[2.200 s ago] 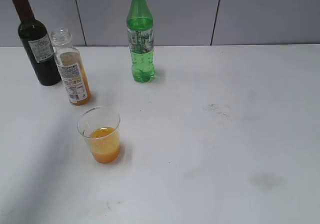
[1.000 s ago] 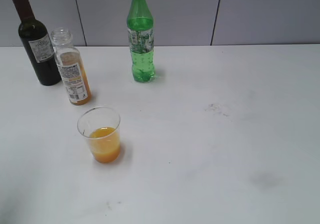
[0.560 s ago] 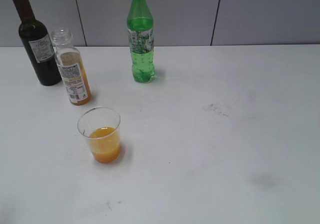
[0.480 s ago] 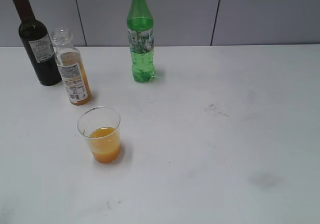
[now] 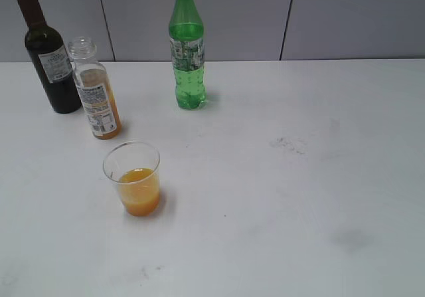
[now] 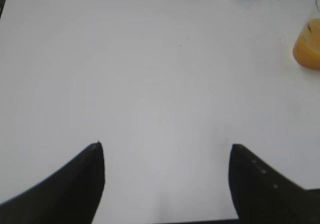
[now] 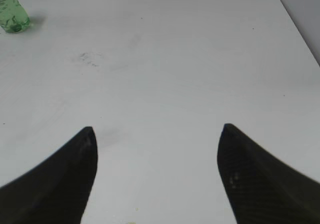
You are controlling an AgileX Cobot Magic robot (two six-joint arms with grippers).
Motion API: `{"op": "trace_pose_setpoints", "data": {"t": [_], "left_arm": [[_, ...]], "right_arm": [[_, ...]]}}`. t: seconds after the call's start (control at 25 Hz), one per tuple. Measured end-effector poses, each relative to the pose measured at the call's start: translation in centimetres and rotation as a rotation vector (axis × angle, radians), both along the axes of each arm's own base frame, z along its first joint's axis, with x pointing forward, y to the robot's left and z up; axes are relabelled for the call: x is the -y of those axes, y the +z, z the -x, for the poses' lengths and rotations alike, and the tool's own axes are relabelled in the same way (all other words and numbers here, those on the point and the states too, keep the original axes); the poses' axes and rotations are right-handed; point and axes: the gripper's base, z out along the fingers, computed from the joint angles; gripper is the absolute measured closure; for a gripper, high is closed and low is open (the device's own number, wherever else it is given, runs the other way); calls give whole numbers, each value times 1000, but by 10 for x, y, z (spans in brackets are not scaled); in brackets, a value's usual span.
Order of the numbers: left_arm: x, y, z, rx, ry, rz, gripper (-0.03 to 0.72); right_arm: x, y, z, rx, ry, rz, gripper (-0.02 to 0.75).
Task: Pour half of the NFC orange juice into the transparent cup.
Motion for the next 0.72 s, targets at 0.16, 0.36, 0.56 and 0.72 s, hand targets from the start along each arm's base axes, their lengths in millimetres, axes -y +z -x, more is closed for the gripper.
{"op": "trace_pose_setpoints", "data": {"t": [0.16,0.36,0.56,0.72], "left_arm": [[0,1,13,93,-3,15,97],[-1,1,26,181,-5,28,106],[-1,1,30,206,-9,38,113],[-1,1,30,207,-10,39,121]], "right_arm": [[0,0,0,0,0,0,165],[0,0,0,0,0,0,165],[0,0,0,0,0,0,165],[0,0,0,0,0,0,165]]}}
